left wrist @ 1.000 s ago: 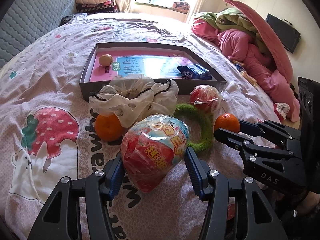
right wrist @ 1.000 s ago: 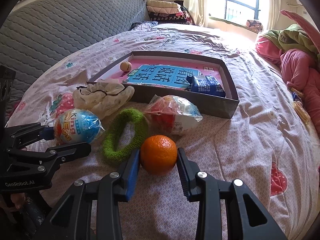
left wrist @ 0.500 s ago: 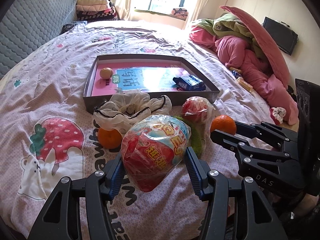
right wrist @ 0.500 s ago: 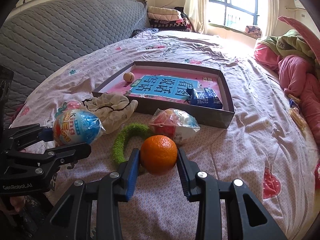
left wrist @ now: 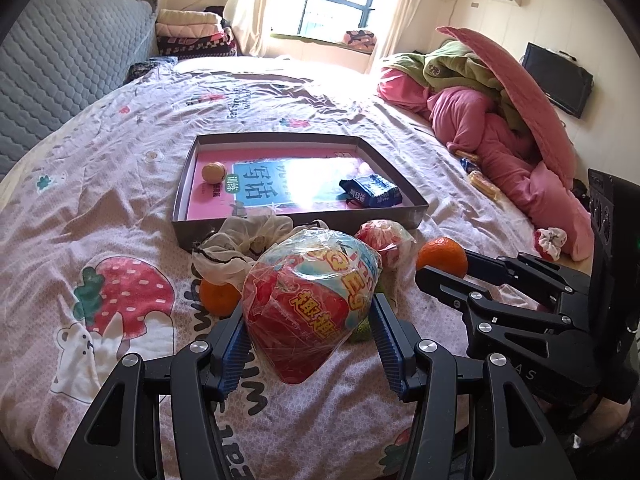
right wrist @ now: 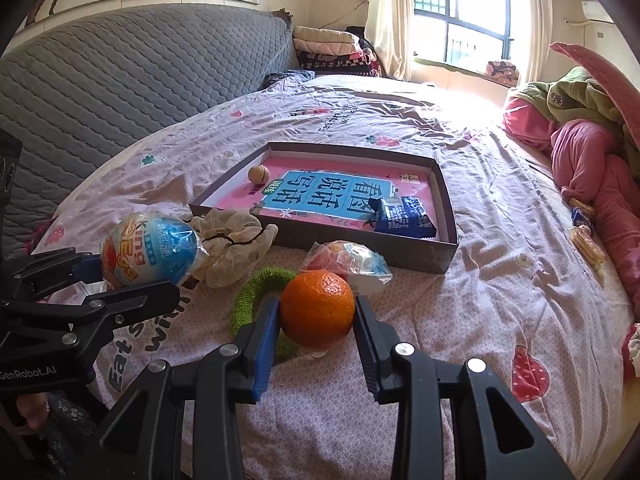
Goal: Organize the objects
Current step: 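Lift and carry the candy bag with left tool toward the tray while right tool carries the orange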
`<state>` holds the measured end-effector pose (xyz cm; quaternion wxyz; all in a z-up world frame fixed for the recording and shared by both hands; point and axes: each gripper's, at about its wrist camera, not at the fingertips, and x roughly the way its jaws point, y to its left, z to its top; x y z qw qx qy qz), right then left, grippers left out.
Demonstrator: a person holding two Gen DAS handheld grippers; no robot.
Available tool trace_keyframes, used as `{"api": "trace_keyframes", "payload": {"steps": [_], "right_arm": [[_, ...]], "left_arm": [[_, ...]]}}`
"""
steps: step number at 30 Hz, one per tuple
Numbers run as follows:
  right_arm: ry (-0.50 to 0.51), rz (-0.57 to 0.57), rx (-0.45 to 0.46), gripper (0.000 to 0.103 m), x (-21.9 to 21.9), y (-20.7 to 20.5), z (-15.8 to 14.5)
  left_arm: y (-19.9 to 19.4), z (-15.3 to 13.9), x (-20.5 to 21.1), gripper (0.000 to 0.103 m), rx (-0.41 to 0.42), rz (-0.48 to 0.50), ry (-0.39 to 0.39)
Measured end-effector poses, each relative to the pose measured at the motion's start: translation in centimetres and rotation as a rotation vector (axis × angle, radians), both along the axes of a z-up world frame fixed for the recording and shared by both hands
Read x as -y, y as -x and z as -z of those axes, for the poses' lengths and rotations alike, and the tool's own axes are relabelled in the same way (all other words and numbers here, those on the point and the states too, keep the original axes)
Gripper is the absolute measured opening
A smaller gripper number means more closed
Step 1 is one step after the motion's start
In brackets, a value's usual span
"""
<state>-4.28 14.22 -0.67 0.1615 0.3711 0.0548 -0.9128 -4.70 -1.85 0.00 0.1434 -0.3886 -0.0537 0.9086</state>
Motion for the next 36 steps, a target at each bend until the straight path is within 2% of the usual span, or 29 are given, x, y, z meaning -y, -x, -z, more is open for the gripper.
{"api": "trace_keyframes", "payload": {"steps": [22, 36], "right_arm": [[0.032, 0.017, -0.069, 0.037, -1.1, -0.7, -2.8], [0.029, 0.015, -0.111, 0.037, -1.1, 0.2, -4.7]], "left_arm": [[-0.4, -3.5, -1.2, 0.058, -0.078, -0.011, 0.017], [2.2, -5.4, -1.1, 0.058, -0.113, -0.042, 0.008]]}}
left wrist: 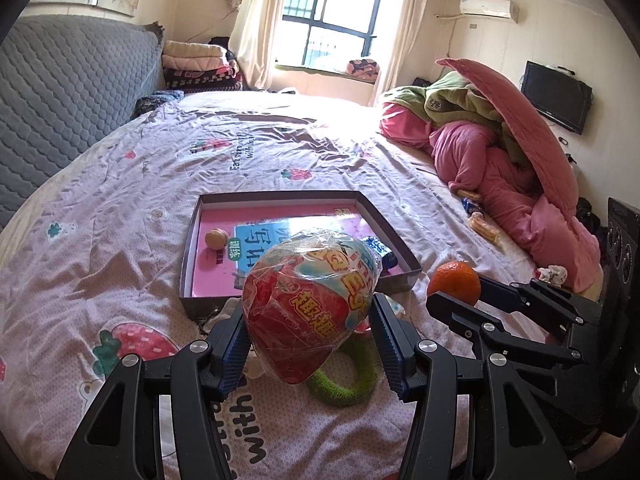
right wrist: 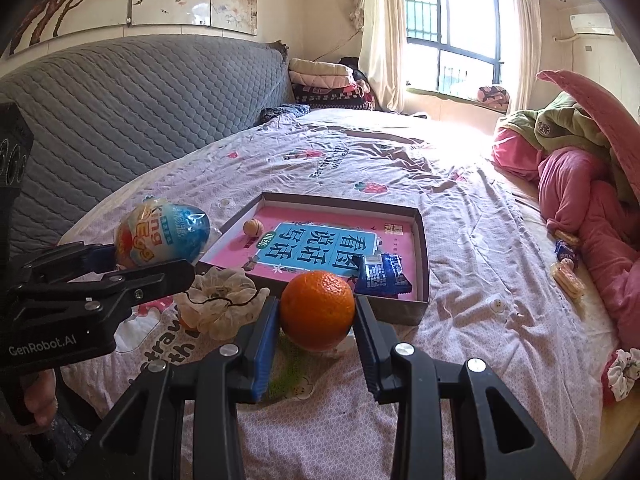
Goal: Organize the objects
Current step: 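Lift and carry the candy bag with left tool toward the tray while right tool carries the orange, then lower the candy bag with left tool into the tray while right tool lowers the orange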
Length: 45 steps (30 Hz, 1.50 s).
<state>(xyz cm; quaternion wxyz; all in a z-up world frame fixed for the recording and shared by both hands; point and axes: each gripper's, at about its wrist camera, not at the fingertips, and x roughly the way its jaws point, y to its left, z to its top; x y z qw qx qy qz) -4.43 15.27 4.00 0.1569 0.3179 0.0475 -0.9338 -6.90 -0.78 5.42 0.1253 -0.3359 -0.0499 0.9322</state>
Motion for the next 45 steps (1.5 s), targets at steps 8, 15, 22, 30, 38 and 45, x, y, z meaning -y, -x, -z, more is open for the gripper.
{"api": "trace_keyframes", "payload": {"steps": [8, 15, 22, 30, 38, 45], "right_arm": [[0.001, 0.0, -0.015, 0.037, 0.3, 1.5, -0.8], [0.006, -0.006, -0.031, 0.037, 1.0, 3.0, -1.5], [0.006, -0.018, -0.046, 0.037, 1.8, 4.5, -2.3], [0.003, -0.024, -0.069, 0.037, 2.4, 6.3, -3.3], [0.004, -0.024, -0.089, 0.037, 2.9, 8.1, -4.3], [0.005, -0.023, -0.092, 0.037, 3.2, 9.7, -4.6]], "left_arm": [[1.9, -0.5, 0.5, 0.058, -0.013, -0.029, 0.001], [4.1, -1.0, 2.0, 0.058, -0.012, -0.062, -0.013], [6.1, -1.5, 2.9, 0.058, -0.019, -0.078, -0.024], [7.8, -2.6, 3.6, 0.058, -0.039, -0.09, -0.025], [9.2, -3.0, 4.2, 0.058, -0.045, -0.101, -0.026], [11.0, -2.8, 4.7, 0.058, -0.035, -0.112, -0.034]]}}
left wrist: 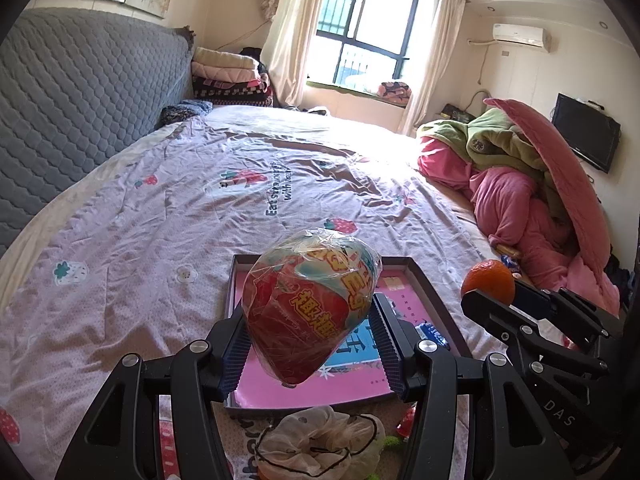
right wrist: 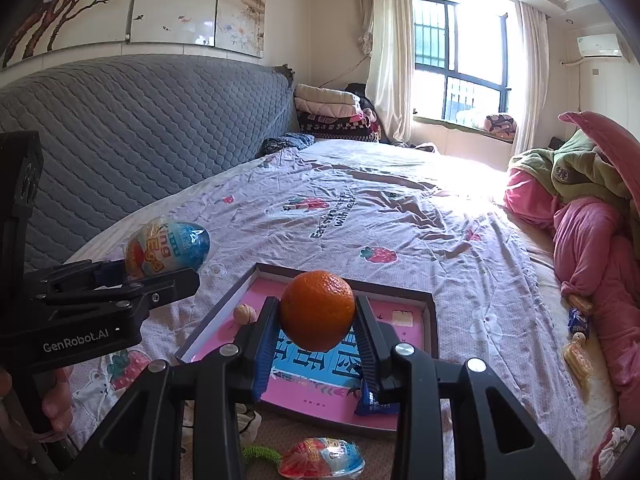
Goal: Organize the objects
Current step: 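Lower the candy bag with left tool into the tray while right tool lowers the orange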
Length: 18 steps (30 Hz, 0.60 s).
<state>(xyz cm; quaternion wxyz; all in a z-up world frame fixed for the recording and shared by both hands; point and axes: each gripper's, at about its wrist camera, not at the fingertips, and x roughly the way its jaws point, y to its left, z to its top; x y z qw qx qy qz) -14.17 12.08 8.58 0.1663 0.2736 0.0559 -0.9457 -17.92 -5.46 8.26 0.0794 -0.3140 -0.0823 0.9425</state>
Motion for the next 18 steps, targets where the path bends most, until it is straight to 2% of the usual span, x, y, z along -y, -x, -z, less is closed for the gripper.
{"api": "trace_keyframes", "payload": {"steps": [5, 18], "right_arm": [[-0.004, 0.005, 0.02, 0.037, 0.1, 1.3, 0.9], [-0.037, 0.006, 0.121, 0.037, 0.3, 3.4, 6.0]], "left_arm": [[1.5, 1.5, -0.2, 0.058, 0.03, -0.01, 0.01], [3.9, 7.1, -0.5, 0.058, 0.147, -0.009, 0.017]]}}
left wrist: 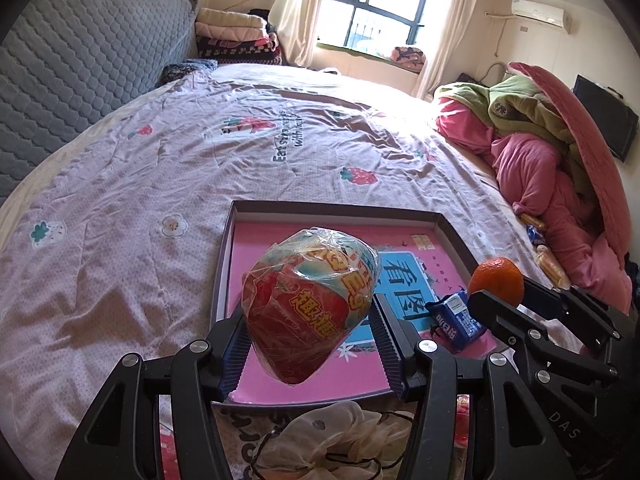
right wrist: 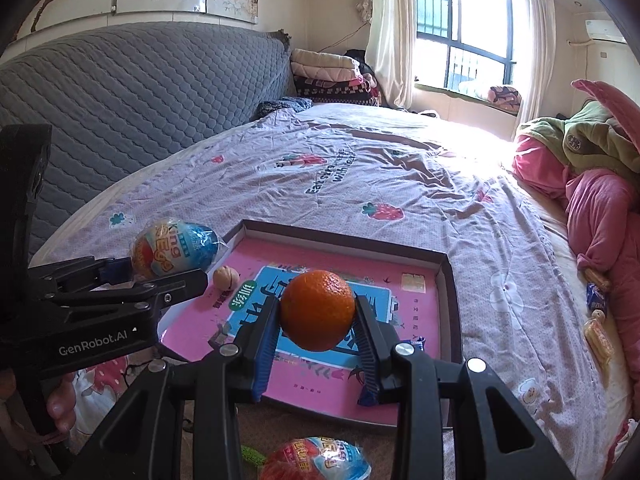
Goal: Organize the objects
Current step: 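Lower the candy bag with left tool into the tray while right tool lowers the orange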
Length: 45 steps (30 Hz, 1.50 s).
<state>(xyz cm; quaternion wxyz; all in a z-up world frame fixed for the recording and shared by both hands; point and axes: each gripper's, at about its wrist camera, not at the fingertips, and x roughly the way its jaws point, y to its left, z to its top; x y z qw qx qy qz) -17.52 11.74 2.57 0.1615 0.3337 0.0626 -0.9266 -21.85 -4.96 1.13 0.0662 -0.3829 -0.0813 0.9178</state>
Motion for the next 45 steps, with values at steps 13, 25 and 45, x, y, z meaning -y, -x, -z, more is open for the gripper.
{"api": "trace_keyframes", "payload": {"steps": [13, 25, 45], "right_arm": [[-0.017, -0.017, 0.062, 0.037, 0.9, 0.7, 2.8], [-0.038, -0.025, 0.114, 0.037, 1.8, 1.7, 5.1], [-0.043, -0.016, 0.163, 0.037, 1.9, 2.7, 7.1]], "left_arm": [[0.8, 3.4, 0.0, 0.058, 0.101, -0.005, 0.003], [1.9, 5.5, 0.3, 0.058, 0.166, -0.025, 0.005], [2.9, 6.9, -0.4, 0.058, 0.188, -0.019, 0.016]]}}
